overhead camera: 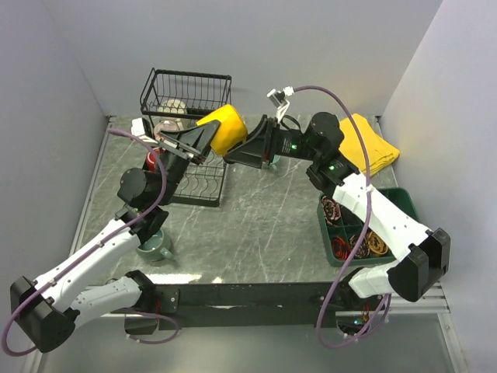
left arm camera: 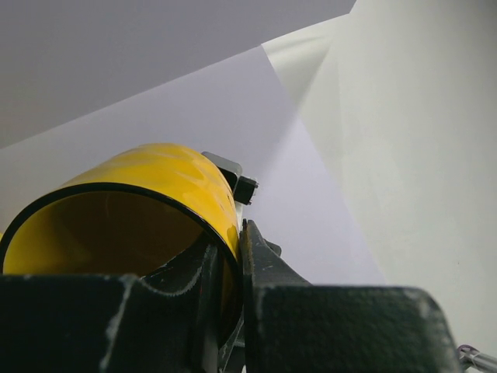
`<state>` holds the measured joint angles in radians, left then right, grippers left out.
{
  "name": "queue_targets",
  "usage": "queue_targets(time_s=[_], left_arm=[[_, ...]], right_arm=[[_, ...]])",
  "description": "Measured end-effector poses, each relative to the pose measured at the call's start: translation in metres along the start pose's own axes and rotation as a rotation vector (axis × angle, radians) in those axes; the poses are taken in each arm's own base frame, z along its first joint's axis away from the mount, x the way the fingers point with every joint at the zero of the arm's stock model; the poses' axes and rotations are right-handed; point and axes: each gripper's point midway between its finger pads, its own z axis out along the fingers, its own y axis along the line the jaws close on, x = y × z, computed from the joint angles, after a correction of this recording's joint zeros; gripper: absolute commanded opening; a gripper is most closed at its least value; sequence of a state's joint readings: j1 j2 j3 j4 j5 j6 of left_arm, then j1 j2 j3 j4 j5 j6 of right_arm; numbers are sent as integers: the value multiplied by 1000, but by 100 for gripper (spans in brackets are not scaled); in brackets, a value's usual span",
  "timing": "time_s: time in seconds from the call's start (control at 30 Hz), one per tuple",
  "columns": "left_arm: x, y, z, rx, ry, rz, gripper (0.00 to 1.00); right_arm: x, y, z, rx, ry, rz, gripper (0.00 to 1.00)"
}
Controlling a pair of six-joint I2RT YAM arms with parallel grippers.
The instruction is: Load the cups into the dish rack
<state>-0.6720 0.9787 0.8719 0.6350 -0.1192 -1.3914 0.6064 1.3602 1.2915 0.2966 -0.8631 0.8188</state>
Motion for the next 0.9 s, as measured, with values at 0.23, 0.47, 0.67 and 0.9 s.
queue_targets(time_s=[0.23,0.47,0.67,0.9], left_arm=[[-1,-1,0,4,-8,1,1],[-6,-7,0,22,-31,-17,1],[-5,-11,-5,42,-25,-31,6],[0,9,-20,-31,9,19,67]], right_arm=[[3,-11,9,-9,4,58,48],[6,-14,13,-47,24,87,11],[9,-10,13,-81,22,68,0],[30,-27,8,-60,31,112,0]])
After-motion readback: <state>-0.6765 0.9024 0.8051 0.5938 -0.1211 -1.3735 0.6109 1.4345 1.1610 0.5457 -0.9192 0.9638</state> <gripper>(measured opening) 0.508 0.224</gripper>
